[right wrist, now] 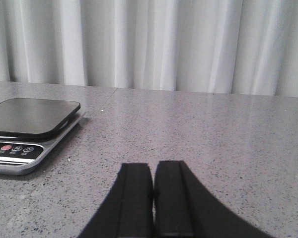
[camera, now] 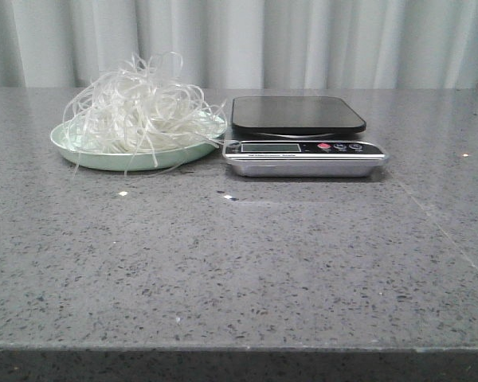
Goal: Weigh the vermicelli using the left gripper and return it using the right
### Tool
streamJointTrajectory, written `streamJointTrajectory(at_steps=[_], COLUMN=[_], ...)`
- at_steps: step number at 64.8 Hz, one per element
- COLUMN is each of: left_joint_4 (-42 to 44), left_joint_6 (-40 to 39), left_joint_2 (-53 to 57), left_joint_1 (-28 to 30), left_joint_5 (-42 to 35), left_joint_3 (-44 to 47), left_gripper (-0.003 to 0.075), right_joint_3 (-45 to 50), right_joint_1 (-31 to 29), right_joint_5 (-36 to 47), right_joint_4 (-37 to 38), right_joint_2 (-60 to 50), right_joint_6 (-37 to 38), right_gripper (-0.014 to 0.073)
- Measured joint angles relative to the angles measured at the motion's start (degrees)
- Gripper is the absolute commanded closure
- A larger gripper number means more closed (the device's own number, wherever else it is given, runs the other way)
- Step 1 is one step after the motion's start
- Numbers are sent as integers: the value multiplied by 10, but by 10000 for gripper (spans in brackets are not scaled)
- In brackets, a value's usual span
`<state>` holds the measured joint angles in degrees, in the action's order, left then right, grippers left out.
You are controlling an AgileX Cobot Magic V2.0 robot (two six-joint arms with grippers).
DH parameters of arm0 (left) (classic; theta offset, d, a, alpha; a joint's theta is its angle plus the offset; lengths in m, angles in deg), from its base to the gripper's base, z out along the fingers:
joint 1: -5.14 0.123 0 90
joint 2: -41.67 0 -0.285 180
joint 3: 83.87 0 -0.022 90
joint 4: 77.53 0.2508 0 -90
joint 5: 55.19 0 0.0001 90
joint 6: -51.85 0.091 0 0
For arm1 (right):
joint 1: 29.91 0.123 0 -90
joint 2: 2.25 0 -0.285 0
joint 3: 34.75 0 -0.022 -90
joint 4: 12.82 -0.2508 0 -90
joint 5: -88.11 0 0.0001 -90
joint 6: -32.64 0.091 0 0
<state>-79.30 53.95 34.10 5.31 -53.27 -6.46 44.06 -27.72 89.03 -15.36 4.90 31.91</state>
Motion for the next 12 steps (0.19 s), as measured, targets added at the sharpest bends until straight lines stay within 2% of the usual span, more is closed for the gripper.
streamJointTrajectory(at_steps=[12], left_joint_4=[0], left_joint_6=[0], left_joint_2=[0], left_joint_1=[0], left_joint_5=[0], left_joint_3=[0], left_gripper=[588], right_joint_3=[0], right_joint_1=[0], right_joint_5=[0], right_joint_4=[0], right_joint_2=[0], right_joint_6=[0], right_gripper=[406])
